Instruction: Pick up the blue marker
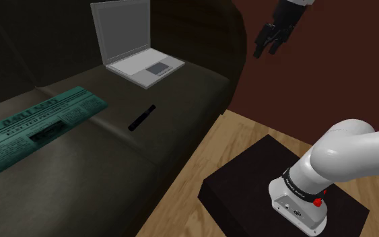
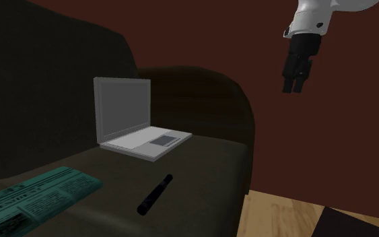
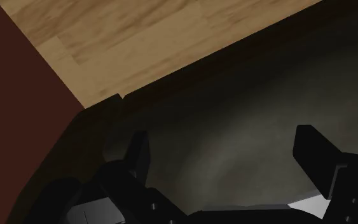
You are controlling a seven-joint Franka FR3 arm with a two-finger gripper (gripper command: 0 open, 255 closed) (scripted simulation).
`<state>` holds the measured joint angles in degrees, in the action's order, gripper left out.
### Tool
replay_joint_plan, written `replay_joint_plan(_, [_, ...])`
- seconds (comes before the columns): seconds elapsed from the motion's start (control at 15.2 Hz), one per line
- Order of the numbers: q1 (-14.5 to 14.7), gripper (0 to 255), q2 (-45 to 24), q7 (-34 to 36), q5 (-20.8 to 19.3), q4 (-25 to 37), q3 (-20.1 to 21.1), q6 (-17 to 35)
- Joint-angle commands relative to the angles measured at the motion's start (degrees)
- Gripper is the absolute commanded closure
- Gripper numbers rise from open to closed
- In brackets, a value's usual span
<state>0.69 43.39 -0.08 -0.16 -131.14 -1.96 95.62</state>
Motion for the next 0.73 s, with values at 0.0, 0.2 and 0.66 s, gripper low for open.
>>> replay_joint_plan(0.0, [0.0, 0, 0.0, 0.0, 0.0, 0.0, 0.0, 0.0])
replay_joint_plan(0.2, [-0.26, 0, 0.73, 8.1, 2.52, -2.72, 4.52, 1.54])
replay_joint_plan(0.66, [-0.74, 0, -1.82, 26.98, 8.68, -5.24, 15.5, 6.07])
